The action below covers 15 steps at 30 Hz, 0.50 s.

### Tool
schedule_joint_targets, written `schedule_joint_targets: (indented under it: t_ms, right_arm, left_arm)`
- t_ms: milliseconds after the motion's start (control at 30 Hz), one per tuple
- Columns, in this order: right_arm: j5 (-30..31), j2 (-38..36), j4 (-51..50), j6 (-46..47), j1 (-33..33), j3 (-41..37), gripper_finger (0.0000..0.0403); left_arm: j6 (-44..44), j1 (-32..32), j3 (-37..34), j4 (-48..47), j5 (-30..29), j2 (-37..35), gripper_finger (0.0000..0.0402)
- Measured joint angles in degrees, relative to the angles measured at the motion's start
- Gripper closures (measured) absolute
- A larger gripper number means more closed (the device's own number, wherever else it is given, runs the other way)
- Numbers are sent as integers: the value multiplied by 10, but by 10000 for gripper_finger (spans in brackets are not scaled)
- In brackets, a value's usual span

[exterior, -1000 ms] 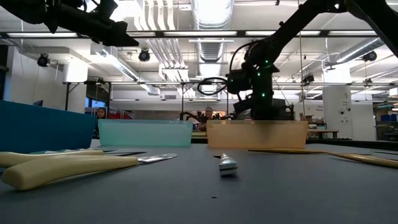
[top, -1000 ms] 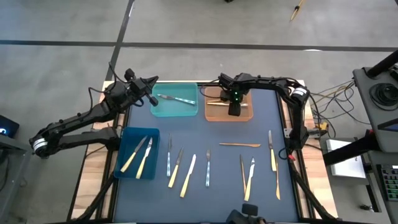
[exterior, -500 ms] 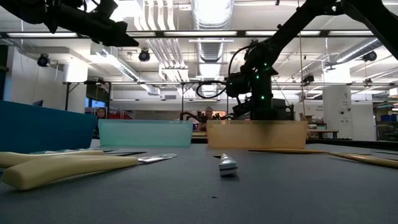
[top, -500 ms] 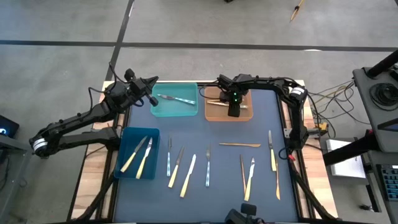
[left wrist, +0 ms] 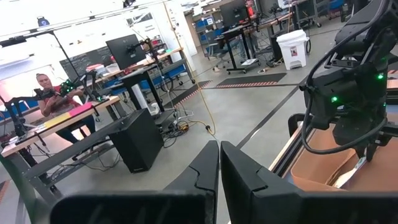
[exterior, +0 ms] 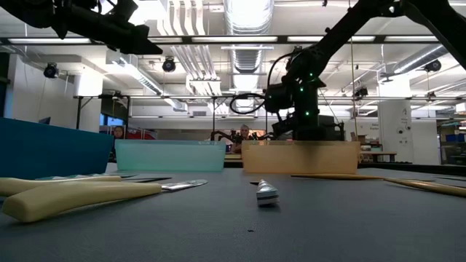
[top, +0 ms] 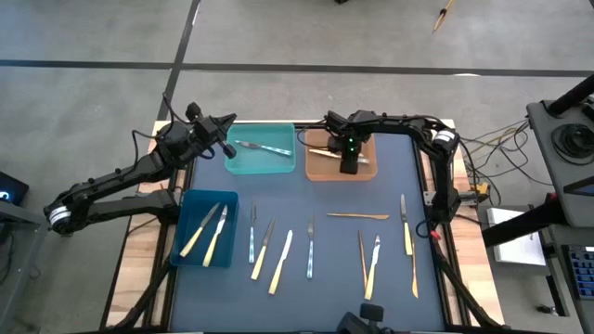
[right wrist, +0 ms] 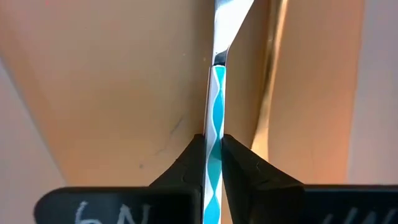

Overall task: Sort silverware by color (type)
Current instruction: Put the white knife into the light blue bin

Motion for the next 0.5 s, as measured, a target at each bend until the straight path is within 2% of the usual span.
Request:
schedule_joint_targets:
  t_ms: [500]
  right_arm:
    - [0,-73,-7,15,0,0,381]
  left_arm:
    - [-10,0,0,0,0,0,401]
